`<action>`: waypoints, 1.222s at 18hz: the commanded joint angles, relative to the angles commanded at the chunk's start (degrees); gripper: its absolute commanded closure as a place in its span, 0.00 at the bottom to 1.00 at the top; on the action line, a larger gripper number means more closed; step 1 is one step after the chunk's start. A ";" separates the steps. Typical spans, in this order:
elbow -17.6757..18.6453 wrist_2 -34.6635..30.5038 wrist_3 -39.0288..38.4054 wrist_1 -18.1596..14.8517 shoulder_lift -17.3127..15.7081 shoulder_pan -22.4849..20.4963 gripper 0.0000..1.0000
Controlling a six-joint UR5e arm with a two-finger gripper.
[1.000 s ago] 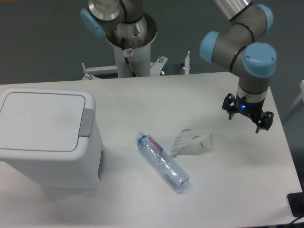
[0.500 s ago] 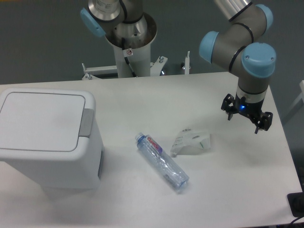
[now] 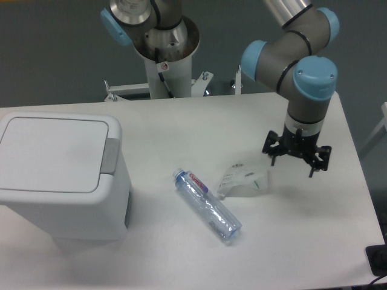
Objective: Open the trash can
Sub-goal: 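Move the gripper over the water bottle toward the trash can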
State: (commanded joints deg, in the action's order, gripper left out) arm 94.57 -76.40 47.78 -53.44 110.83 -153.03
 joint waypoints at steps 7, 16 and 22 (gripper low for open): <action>-0.44 3.53 -10.51 0.00 0.09 4.22 0.00; 0.09 18.82 -19.45 0.00 -2.72 6.77 0.00; 0.18 23.66 -26.76 0.00 -8.69 9.15 0.00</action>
State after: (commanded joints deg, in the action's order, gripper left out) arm 94.75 -52.74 21.01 -53.44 102.14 -143.88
